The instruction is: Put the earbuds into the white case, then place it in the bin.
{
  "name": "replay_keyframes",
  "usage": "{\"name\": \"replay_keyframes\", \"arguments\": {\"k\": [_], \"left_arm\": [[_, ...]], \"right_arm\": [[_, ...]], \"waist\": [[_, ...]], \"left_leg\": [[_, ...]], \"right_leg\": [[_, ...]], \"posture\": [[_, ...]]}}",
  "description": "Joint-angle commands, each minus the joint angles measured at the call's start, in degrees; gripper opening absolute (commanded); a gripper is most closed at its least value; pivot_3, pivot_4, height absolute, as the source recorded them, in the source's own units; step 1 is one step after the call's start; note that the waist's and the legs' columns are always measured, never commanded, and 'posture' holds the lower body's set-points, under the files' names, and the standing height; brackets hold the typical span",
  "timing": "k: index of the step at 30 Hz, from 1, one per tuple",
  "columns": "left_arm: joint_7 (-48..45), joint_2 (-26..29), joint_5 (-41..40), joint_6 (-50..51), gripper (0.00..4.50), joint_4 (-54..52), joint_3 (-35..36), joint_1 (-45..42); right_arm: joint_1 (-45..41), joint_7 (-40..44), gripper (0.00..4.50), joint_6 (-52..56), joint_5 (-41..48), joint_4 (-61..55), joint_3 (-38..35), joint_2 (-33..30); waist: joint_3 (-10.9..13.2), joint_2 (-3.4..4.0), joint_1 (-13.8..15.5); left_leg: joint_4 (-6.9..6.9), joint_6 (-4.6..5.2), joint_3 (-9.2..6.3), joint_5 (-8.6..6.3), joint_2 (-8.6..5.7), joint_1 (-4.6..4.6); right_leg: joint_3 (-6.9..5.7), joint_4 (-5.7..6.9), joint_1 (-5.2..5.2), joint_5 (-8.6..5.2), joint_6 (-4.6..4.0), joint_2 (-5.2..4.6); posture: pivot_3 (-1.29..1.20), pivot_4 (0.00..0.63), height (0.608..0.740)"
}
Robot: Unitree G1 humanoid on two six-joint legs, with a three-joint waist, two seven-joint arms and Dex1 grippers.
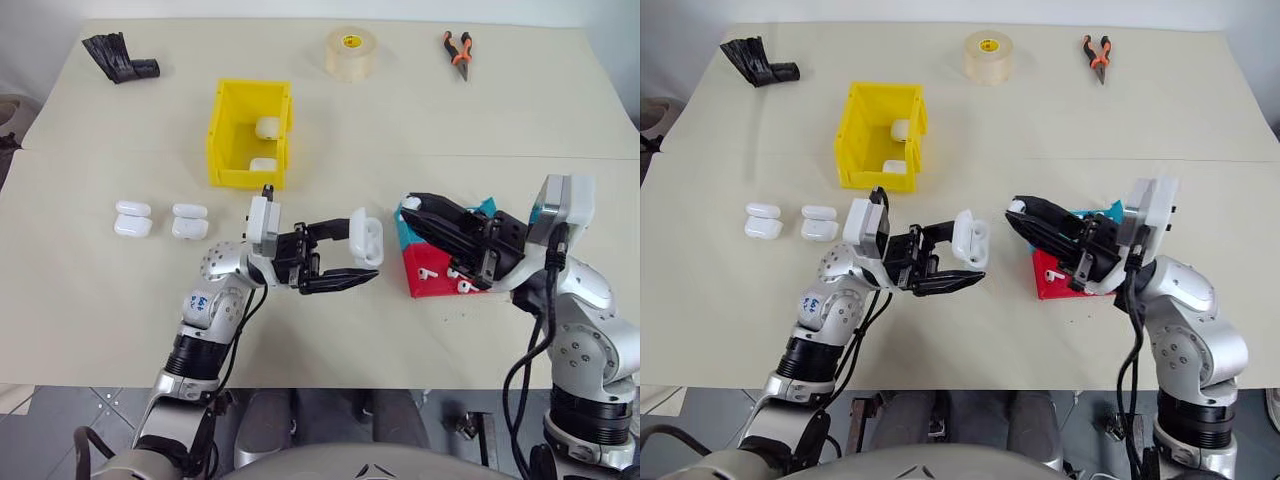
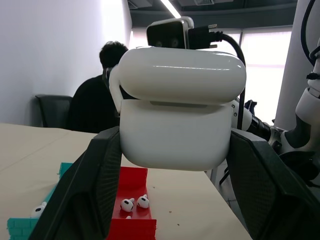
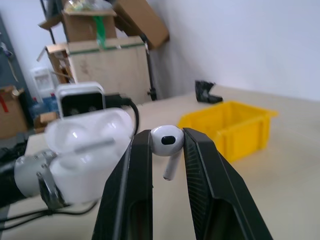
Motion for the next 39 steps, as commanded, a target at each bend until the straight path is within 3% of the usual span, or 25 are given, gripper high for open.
{"name": "replay_keyframes", "arguments": {"k": [1,25,33,34,39], "left_arm": [[-0.3,0.2,-1.7,1.4,2.76,-2.2,0.7,-0.5],[0.2,-0.7,-1.3,2.1,2.76,-3.8,1.0,-0.5],[0.2,-1.2,-1.0,1.3,2.76,-3.1,1.3,-0.8],[0.2,-1.3,-0.9,1.1,2.76,-3.0,1.3,-0.8],[0.2,-1.9,-0.6,0.3,2.76,-2.6,1.1,-0.6]], "right_arm": [[-0.6,-0.9,0.51,-2.5,0.5,-3.0,2.6,1.0],[1.6,4.5,0.51,-12.8,-7.8,5.5,10.6,-1.5],[-0.2,5.2,0.51,-10.4,-4.7,5.9,10.4,-3.6],[-0.5,5.3,1.24,-9.8,-3.9,5.8,10.2,-3.9],[-2.2,5.6,2.83,-7.9,-1.4,5.6,9.4,-5.3]], "waist": [[0.0,0.00,0.1],[0.0,0.00,0.0],[0.0,-0.01,0.0],[0.0,0.00,0.0],[0.0,0.00,0.0]], "left_leg": [[0.00,0.00,0.00,0.00,0.00,0.00],[-0.04,0.00,0.04,0.00,-0.01,0.01],[-0.03,0.00,0.04,0.00,0.00,0.00],[-0.04,0.00,0.04,0.00,0.00,0.00],[-0.04,0.00,0.04,0.00,0.00,0.00]], "right_leg": [[0.00,0.00,0.00,0.00,0.00,0.00],[0.02,-0.02,0.00,0.00,0.00,0.00],[0.01,-0.03,-0.01,0.00,0.00,0.00],[0.01,-0.03,-0.01,0.00,0.00,0.00],[0.01,-0.03,-0.01,0.00,0.00,0.00]], "posture": [[0.00,0.150,0.740],[0.00,0.150,0.740],[0.00,0.150,0.740],[0.00,0.150,0.740],[0.00,0.150,0.740]]}}
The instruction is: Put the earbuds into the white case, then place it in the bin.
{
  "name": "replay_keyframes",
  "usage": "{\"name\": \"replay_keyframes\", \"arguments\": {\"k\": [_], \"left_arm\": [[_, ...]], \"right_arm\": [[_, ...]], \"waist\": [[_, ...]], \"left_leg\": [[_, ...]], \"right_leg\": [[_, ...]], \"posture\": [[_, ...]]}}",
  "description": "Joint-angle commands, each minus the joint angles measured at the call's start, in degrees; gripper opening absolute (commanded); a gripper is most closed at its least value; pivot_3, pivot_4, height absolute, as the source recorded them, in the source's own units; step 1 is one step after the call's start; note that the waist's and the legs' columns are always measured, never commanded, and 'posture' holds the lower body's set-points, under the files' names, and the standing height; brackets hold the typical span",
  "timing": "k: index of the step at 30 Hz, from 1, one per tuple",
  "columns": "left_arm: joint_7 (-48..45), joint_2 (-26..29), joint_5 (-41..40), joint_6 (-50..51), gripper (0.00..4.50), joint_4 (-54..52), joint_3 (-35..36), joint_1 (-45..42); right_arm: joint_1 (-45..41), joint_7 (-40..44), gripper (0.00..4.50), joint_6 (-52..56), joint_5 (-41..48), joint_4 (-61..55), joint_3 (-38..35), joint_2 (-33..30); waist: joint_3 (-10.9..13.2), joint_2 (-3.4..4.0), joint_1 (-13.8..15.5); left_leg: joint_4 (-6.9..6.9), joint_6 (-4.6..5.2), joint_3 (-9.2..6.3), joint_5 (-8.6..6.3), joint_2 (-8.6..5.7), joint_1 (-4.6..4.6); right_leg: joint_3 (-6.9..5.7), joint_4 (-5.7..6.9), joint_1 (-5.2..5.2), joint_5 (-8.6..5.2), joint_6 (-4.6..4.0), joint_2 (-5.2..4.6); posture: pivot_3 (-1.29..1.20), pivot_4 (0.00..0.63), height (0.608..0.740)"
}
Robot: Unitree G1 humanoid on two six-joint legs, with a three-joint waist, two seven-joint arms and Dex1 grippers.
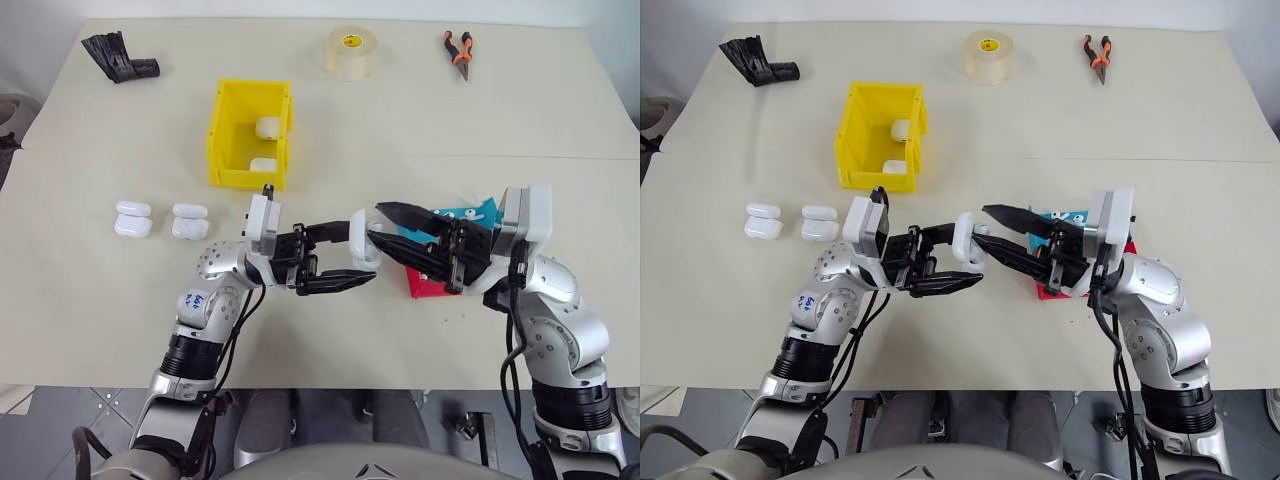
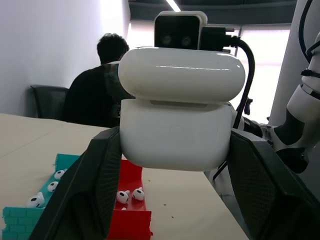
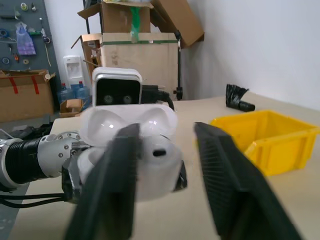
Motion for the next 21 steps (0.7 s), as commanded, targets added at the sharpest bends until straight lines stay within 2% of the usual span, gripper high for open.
{"name": "replay_keyframes", "arguments": {"k": [1,5,9,14,17,21], "left_arm": [[0.0,-1.8,-0.9,-2.1,2.76,-1.3,0.4,-0.8],[0.1,-2.4,-0.6,-2.8,2.76,-1.1,0.3,-0.6],[0.6,-2.3,0.0,-3.6,2.76,-0.9,0.8,0.2],[0.6,-0.4,1.5,-6.0,2.76,0.4,1.9,2.0],[0.6,1.0,2.0,-7.2,2.76,0.3,2.8,3.6],[0.9,1.6,2.2,-8.2,2.76,-0.2,3.3,4.7]], "right_arm": [[-0.6,1.3,3.15,1.7,1.2,-1.0,0.6,-1.3],[-1.0,1.7,4.39,2.2,2.5,-1.2,-0.3,-2.1],[0.2,3.4,4.45,3.8,4.4,-1.7,-4.1,-6.0],[4.1,8.7,4.45,2.4,3.0,2.8,-12.1,-14.3],[6.3,14.3,4.45,-4.0,-2.5,10.6,-15.8,-18.8],[6.7,20.4,4.45,-12.5,-9.8,22.4,-15.8,-22.8]], "waist": [[0.0,0.00,0.0],[0.0,0.00,0.1],[0.0,-0.01,0.2],[0.0,-0.02,0.2],[0.0,-0.02,0.1],[0.0,-0.03,0.1]], "left_leg": [[0.00,0.00,0.00,0.00,0.00,0.00],[0.00,0.00,-0.01,0.00,0.00,0.00],[0.01,0.01,0.00,0.00,-0.01,-0.02],[-0.02,0.03,0.00,-0.01,-0.01,-0.02],[-0.02,0.03,0.01,-0.01,0.00,-0.01],[-0.03,0.03,0.05,-0.01,0.00,0.00]], "right_leg": [[0.00,0.00,0.00,0.00,0.00,0.00],[0.00,0.00,0.00,0.00,0.00,0.00],[0.00,-0.01,0.00,0.00,0.00,-0.01],[0.00,-0.06,0.01,0.00,0.00,-0.01],[0.00,-0.06,0.00,0.00,0.00,0.00],[0.04,-0.06,0.01,0.00,0.00,-0.01]], "posture": [[0.00,0.150,0.740],[0.00,0.150,0.740],[0.00,0.150,0.740],[0.00,0.150,0.740],[0.00,0.150,0.740],[0.00,0.150,0.740]]}}
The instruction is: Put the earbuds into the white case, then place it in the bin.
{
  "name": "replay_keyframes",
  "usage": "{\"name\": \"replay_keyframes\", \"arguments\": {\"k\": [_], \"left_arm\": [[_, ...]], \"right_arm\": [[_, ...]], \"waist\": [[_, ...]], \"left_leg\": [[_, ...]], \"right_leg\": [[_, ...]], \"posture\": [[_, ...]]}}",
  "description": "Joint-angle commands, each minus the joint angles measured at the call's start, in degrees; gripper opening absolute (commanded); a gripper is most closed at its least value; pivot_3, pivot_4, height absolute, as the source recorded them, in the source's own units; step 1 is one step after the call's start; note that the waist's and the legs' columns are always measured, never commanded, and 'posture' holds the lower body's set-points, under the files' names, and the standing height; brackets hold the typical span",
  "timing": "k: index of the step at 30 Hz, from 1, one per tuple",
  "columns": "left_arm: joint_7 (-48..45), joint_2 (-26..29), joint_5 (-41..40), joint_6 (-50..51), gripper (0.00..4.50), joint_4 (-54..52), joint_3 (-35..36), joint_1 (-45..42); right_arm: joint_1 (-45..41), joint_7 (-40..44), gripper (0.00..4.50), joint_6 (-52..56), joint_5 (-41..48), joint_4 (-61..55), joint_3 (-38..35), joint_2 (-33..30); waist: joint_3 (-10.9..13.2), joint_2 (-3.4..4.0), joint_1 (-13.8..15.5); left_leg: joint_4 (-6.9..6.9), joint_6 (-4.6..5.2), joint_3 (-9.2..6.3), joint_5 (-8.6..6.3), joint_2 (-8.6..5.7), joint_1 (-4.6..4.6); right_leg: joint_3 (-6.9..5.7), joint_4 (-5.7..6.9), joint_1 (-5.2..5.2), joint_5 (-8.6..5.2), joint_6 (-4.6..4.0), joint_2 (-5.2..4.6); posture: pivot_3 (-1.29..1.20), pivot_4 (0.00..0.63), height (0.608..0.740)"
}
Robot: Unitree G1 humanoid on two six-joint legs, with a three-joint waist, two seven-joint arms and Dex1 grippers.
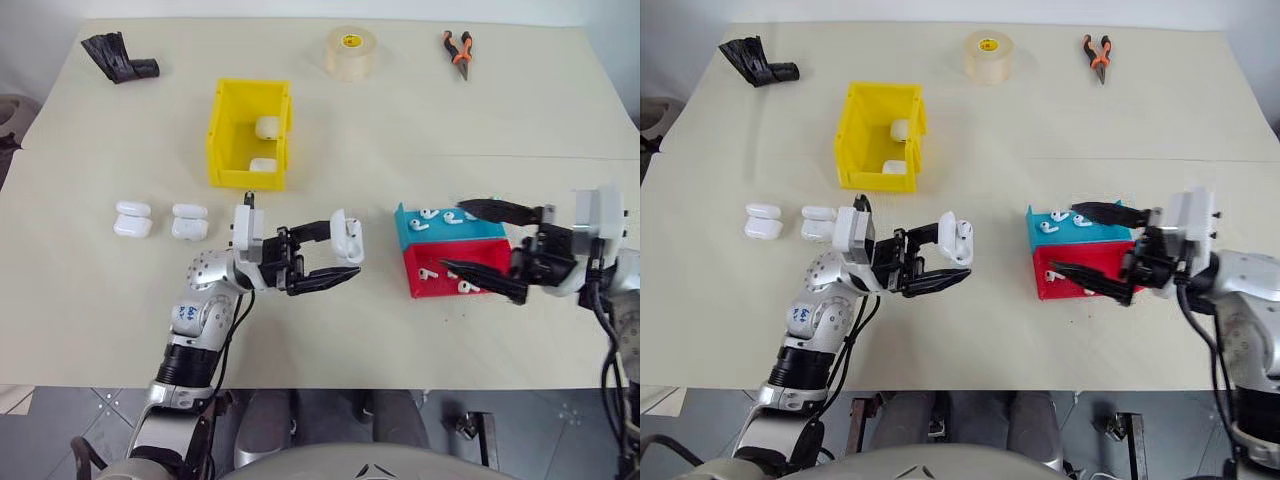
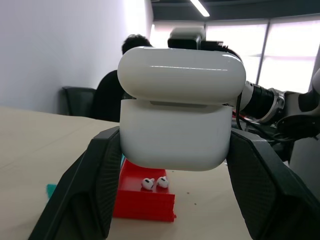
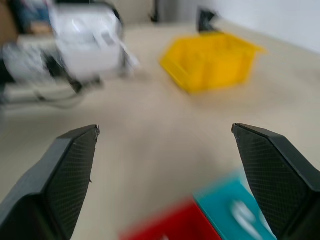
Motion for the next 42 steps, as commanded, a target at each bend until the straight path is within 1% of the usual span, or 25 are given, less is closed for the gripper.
{"name": "replay_keyframes", "arguments": {"k": [1,3,6,7,10,11,13,18,19,21,24,25,28,31,40,42], "left_arm": [[0.7,0.0,0.3,-1.8,2.76,-2.0,0.5,0.4],[1.1,-0.3,0.4,-2.7,2.76,-2.1,0.4,0.6],[1.8,-0.9,0.7,-3.6,2.76,-2.2,0.0,0.6],[2.1,-1.0,0.7,-3.8,2.76,-2.5,-0.1,0.8],[2.9,-1.5,0.8,-4.2,2.76,-3.4,-0.4,1.7],[3.1,-1.6,0.9,-4.4,2.76,-3.7,-0.5,1.9],[3.4,-1.7,1.0,-4.6,2.76,-4.1,-0.7,2.4],[4.0,-2.1,1.4,-5.4,2.76,-4.3,-1.1,2.9],[4.2,-2.3,1.5,-5.6,2.76,-4.4,-1.2,2.9],[4.6,-2.6,1.8,-6.0,2.76,-4.6,-1.5,3.0],[5.1,-2.7,2.0,-6.4,2.76,-4.9,-1.5,3.0],[5.2,-2.7,2.0,-6.5,2.76,-5.1,-1.4,3.1],[5.6,-2.5,2.0,-6.7,2.76,-5.5,-1.4,3.5],[6.0,-2.1,2.0,-6.8,2.76,-6.0,-1.4,4.0],[6.5,-1.6,1.9,-6.8,2.76,-6.4,-1.4,4.1],[6.4,-1.5,1.8,-6.7,2.76,-6.2,-1.4,3.8]], "right_arm": [[-1.1,5.7,4.45,-7.3,-5.5,11.3,-0.8,-3.3],[-4.0,6.5,4.45,-10.0,-10.0,18.3,1.3,-5.3],[-10.0,6.1,4.45,-8.7,-13.5,23.0,4.9,-6.8],[-12.4,6.9,4.45,-7.5,-13.6,23.6,6.0,-6.9],[-22.1,4.1,4.45,-2.6,-19.8,26.4,11.9,-7.6],[-24.9,4.3,4.45,-1.2,-21.3,27.5,13.7,-7.7],[-30.2,7.2,4.45,-0.3,-22.5,30.5,16.6,-7.2],[-42.9,8.3,4.45,-5.0,-33.4,42.9,26.0,-5.0],[-45.4,8.2,4.45,-7.2,-35.8,46.0,27.9,-4.2],[-50.4,7.4,4.45,-15.2,-42.1,52.8,32.8,-2.3],[-55.9,5.8,4.45,-21.5,-47.3,60.4,36.6,0.5],[-57.5,5.4,4.45,-23.1,-48.6,63.1,37.4,1.5],[-60.0,5.7,4.45,-27.3,-50.8,68.4,38.4,3.4],[-60.8,5.7,4.45,-29.7,-52.7,71.6,39.2,4.6],[-61.5,5.9,4.45,-29.6,-55.9,74.5,39.8,4.9],[-61.7,6.9,4.07,-29.5,-55.9,74.7,39.7,4.9]], "waist": [[0.0,0.00,0.1],[0.0,0.00,-0.1],[0.0,0.02,-0.3],[0.0,0.03,-0.5],[0.0,0.03,-1.3],[0.0,0.05,-1.5],[0.0,0.05,-1.5],[0.0,0.05,-1.2],[0.0,0.05,-1.3],[0.0,0.05,-1.2],[0.0,0.08,-2.9],[0.0,0.09,-3.1],[0.0,0.10,-3.1],[0.0,0.10,-3.0],[0.0,0.12,-3.0],[0.0,0.12,-3.0]], "left_leg": [[0.00,0.00,0.00,0.00,0.00,0.00],[0.02,0.01,0.02,0.00,-0.01,0.00],[0.00,0.01,0.08,0.01,0.01,0.04],[-0.02,-0.01,0.08,0.02,0.03,0.05],[-0.04,-0.04,0.08,0.04,0.05,0.05],[-0.03,-0.04,0.08,0.04,0.05,0.06],[-0.02,-0.04,0.08,0.04,0.05,0.05],[-0.02,-0.02,0.01,0.03,0.00,-0.06],[-0.01,-0.02,0.01,0.03,0.00,-0.06],[-0.05,-0.02,-0.01,0.03,0.01,-0.08],[-0.07,-0.03,0.09,0.04,0.02,-0.07],[-0.15,-0.08,0.08,0.07,0.04,-0.06],[-0.18,-0.11,0.06,0.09,0.06,-0.03],[-0.16,-0.09,0.03,0.09,0.05,-0.06],[-0.09,-0.09,-0.01,0.09,0.07,-0.02],[-0.09,-0.09,-0.01,0.09,0.07,-0.02]], "right_leg": [[0.00,0.01,0.01,0.00,0.00,0.00],[0.01,-0.01,0.02,0.01,0.02,0.00],[0.04,0.00,0.00,0.02,0.03,0.00],[0.04,0.01,-0.02,0.02,0.03,0.01],[0.03,0.04,-0.03,0.02,0.03,0.02],[0.03,0.06,-0.03,0.01,0.03,0.02],[0.04,0.06,-0.04,0.01,0.03,0.01],[-0.04,-0.04,-0.04,0.02,0.03,-0.03],[-0.04,-0.04,-0.04,0.02,0.03,-0.03],[-0.10,-0.06,-0.06,0.02,0.03,-0.02],[-0.07,-0.05,-0.09,0.02,0.05,-0.03],[-0.09,-0.05,-0.10,0.02,0.05,-0.02],[-0.11,-0.01,-0.12,0.02,0.03,-0.01],[-0.12,-0.03,-0.11,0.02,0.03,-0.03],[-0.13,0.03,-0.05,0.02,0.03,-0.02],[-0.13,0.04,-0.05,0.02,0.03,-0.03]], "posture": [[0.00,0.150,0.740],[0.00,0.150,0.740],[0.00,0.150,0.740],[0.00,0.150,0.740],[0.00,0.150,0.740],[0.00,0.150,0.740],[0.00,0.150,0.740],[0.00,0.150,0.740],[0.00,0.150,0.740],[0.00,0.150,0.740],[0.00,0.150,0.740],[0.00,0.150,0.740],[0.00,0.150,0.740],[0.00,0.150,0.740],[0.00,0.150,0.740],[0.00,0.150,0.740]]}}
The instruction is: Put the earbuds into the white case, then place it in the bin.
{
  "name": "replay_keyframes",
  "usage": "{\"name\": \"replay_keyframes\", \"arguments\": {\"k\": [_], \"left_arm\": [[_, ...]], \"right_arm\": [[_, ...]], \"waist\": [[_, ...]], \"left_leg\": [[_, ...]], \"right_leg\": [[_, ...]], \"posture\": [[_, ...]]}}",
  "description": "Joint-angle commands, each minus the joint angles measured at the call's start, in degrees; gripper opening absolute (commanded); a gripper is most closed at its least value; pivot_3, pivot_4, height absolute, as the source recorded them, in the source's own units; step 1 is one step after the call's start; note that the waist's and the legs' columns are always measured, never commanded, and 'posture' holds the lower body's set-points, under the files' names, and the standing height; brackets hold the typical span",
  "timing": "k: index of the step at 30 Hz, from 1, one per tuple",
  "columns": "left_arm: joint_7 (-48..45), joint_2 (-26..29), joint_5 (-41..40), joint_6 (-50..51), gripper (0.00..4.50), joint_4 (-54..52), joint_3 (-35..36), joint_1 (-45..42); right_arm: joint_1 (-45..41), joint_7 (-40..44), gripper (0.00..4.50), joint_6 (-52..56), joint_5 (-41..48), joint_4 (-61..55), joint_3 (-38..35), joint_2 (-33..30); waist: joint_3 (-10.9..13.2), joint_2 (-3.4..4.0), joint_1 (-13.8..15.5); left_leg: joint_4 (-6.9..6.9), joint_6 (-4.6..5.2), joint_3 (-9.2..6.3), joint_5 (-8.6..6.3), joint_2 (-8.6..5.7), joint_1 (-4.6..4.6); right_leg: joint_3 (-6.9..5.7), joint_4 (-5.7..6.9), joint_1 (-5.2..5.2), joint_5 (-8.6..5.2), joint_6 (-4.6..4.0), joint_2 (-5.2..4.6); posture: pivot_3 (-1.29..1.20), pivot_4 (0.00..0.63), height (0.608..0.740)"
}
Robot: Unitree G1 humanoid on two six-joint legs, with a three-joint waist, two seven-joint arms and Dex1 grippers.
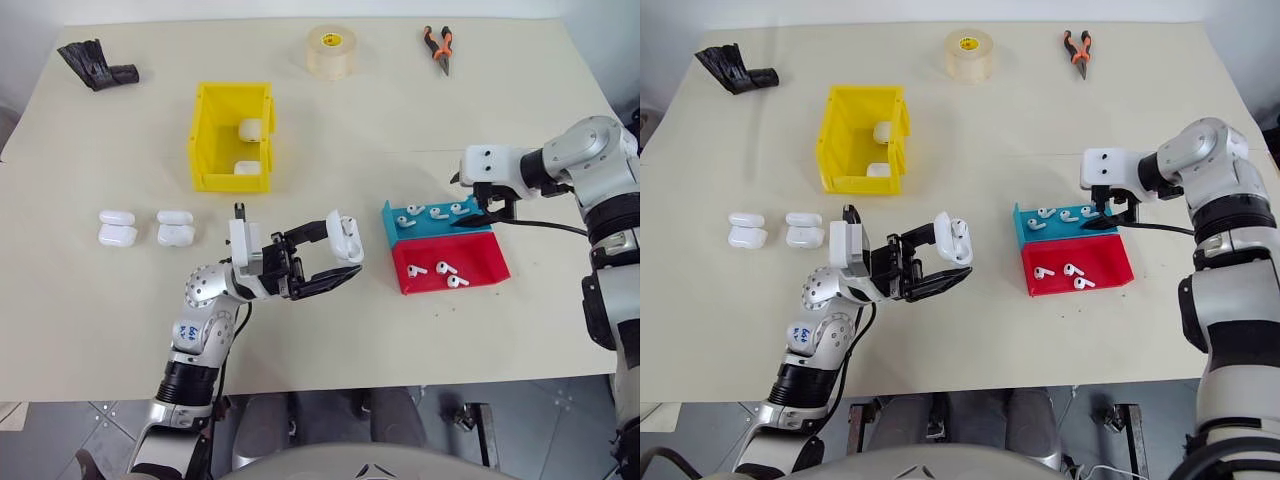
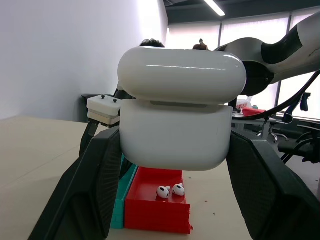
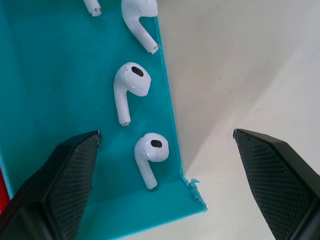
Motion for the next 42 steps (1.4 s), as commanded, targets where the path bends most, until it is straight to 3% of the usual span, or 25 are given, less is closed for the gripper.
{"name": "replay_keyframes", "arguments": {"k": [1,5,17,20,23,33,36,42], "left_arm": [[-0.1,0.1,-0.3,-0.9,2.76,-1.7,0.2,-0.2],[-0.2,0.1,-0.4,-0.9,2.76,-1.3,0.1,-0.8],[0.1,-0.2,-0.3,-0.9,2.76,-1.3,0.0,-0.9],[0.1,-0.2,-0.3,-1.0,2.76,-1.3,0.1,-0.9],[0.1,-0.1,-0.3,-1.1,2.76,-1.4,0.2,-0.8],[0.0,-0.1,-0.2,-1.2,2.76,-1.2,0.2,-0.9],[-0.1,-0.1,-0.3,-1.2,2.76,-1.0,0.2,-1.1],[-0.2,0.0,-0.3,-1.0,2.76,-0.9,0.2,-1.2]], "right_arm": [[0.0,1.8,3.90,0.4,-1.8,1.4,0.7,-0.4],[-0.1,3.0,2.57,1.1,-2.4,1.3,1.0,-0.2],[-1.0,2.9,2.57,3.6,-5.2,1.7,2.0,0.8],[-0.8,3.1,1.96,3.5,-5.5,1.8,2.1,1.1],[-0.6,2.4,1.08,3.5,-5.3,1.9,1.5,1.4],[-0.5,2.3,1.08,3.2,-5.2,2.1,1.3,1.6],[-0.2,2.4,0.56,3.3,-4.7,1.9,0.8,1.7],[0.2,1.5,0.54,3.4,-2.4,0.5,-1.7,1.4]], "waist": [[0.0,0.00,0.0],[0.0,0.00,0.0],[0.0,0.01,0.0],[0.0,0.01,0.0],[0.0,0.00,-0.1],[0.0,0.00,-0.1],[0.0,0.00,-0.1],[0.0,0.00,-0.1]], "left_leg": [[0.00,0.00,0.00,0.00,0.00,0.00],[0.00,0.00,0.00,0.00,0.00,0.00],[0.03,0.00,-0.01,0.00,0.00,0.00],[0.03,0.00,0.00,0.00,0.00,0.01],[0.03,0.00,0.00,0.00,0.00,0.01],[0.05,-0.01,0.00,0.00,0.00,0.03],[0.05,-0.01,0.00,0.00,0.00,0.03],[0.05,-0.01,0.00,0.00,0.00,0.04]], "right_leg": [[0.00,0.00,0.00,0.00,0.00,0.00],[0.00,0.00,0.00,0.00,0.00,0.00],[0.00,0.02,0.01,0.00,0.00,0.00],[0.00,0.03,0.01,0.00,0.00,0.00],[0.01,0.02,0.02,0.00,0.00,0.00],[0.01,0.04,0.03,0.00,0.00,0.00],[0.01,0.04,0.04,0.00,0.00,0.00],[0.02,0.04,0.04,0.00,0.00,0.00]], "posture": [[0.00,0.150,0.740],[0.00,0.150,0.740],[0.00,0.150,0.740],[0.00,0.150,0.740],[0.00,0.150,0.740],[0.00,0.150,0.740],[0.00,0.150,0.740],[0.00,0.150,0.740]]}}
